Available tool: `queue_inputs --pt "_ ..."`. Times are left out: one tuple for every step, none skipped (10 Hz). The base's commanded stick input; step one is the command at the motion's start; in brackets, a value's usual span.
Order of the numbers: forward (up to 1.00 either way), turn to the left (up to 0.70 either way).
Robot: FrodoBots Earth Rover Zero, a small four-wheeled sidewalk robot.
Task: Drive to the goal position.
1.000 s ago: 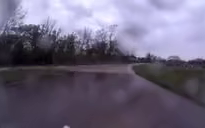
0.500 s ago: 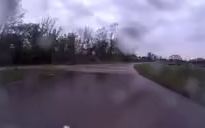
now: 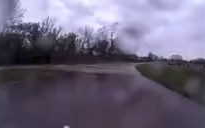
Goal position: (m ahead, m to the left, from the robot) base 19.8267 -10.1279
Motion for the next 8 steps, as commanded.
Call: queue_inputs --pt "0.7 0.0" --pt "0.7 0.0" --pt "0.7 0.0" --pt "0.7 0.0" --pt "0.7 0.0" --pt "0.7 0.0" --pt "0.7 0.0" --pt "0.7 0.0"
